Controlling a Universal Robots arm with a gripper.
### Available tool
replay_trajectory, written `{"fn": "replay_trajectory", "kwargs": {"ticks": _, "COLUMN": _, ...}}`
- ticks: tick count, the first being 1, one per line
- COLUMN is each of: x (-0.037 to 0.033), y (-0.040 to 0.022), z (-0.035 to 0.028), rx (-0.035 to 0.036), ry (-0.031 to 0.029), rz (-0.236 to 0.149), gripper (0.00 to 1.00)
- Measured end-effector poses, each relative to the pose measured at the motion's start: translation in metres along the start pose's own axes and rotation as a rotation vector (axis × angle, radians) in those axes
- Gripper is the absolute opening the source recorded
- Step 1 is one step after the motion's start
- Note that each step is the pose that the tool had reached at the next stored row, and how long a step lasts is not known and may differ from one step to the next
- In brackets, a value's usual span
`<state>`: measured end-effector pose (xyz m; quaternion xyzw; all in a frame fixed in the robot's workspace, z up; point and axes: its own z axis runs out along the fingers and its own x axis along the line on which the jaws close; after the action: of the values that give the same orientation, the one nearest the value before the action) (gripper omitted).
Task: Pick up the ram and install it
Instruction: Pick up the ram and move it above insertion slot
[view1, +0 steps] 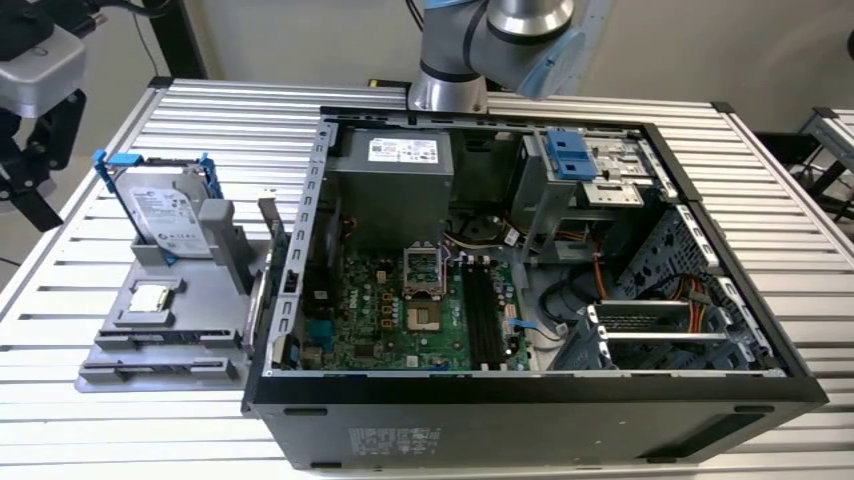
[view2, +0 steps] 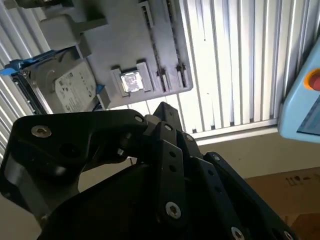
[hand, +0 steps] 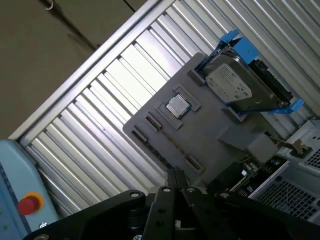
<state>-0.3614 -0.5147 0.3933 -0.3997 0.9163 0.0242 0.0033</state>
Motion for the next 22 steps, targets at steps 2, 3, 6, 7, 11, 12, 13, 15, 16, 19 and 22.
{"fn": "replay_trajectory", "kwargs": {"ticks": 2, "x": 0.0000, "y": 0.0000, "z": 0.0000, "rx": -0.0008, "ry": 0.0014, "rz": -0.035, "gripper": 0.00}}
{"fn": "replay_trajectory", "kwargs": {"ticks": 3, "x": 0.0000, "y": 0.0000, "z": 0.0000, "rx": -0.0012, "ry": 0.0021, "rz": -0.053, "gripper": 0.00}}
{"fn": "replay_trajectory", "kwargs": {"ticks": 6, "x": 0.0000, "y": 0.0000, "z": 0.0000, "rx": -0.0024, "ry": 0.0043, "rz": -0.109, "gripper": 0.00}}
{"fn": "replay_trajectory", "kwargs": {"ticks": 7, "x": 0.0000, "y": 0.0000, "z": 0.0000, "rx": -0.0028, "ry": 0.0049, "rz": -0.127, "gripper": 0.00}}
{"fn": "replay_trajectory", "kwargs": {"ticks": 11, "x": 0.0000, "y": 0.0000, "z": 0.0000, "rx": -0.0046, "ry": 0.0079, "rz": -0.200, "gripper": 0.00}}
{"fn": "replay_trajectory", "kwargs": {"ticks": 12, "x": 0.0000, "y": 0.0000, "z": 0.0000, "rx": -0.0051, "ry": 0.0087, "rz": -0.218, "gripper": 0.00}}
{"fn": "replay_trajectory", "kwargs": {"ticks": 13, "x": 0.0000, "y": 0.0000, "z": 0.0000, "rx": -0.0055, "ry": 0.0093, "rz": -0.236, "gripper": 0.00}}
{"fn": "replay_trajectory", "kwargs": {"ticks": 15, "x": 0.0000, "y": 0.0000, "z": 0.0000, "rx": -0.0063, "ry": 0.0108, "rz": -0.272, "gripper": 0.00}}
{"fn": "replay_trajectory", "kwargs": {"ticks": 16, "x": 0.0000, "y": 0.0000, "z": 0.0000, "rx": -0.0067, "ry": 0.0115, "rz": -0.290, "gripper": 0.00}}
{"fn": "replay_trajectory", "kwargs": {"ticks": 19, "x": 0.0000, "y": 0.0000, "z": 0.0000, "rx": -0.0078, "ry": 0.0135, "rz": -0.345, "gripper": 0.00}}
{"fn": "replay_trajectory", "kwargs": {"ticks": 22, "x": 0.0000, "y": 0.0000, "z": 0.0000, "rx": -0.0084, "ry": 0.0152, "rz": -0.399, "gripper": 0.00}}
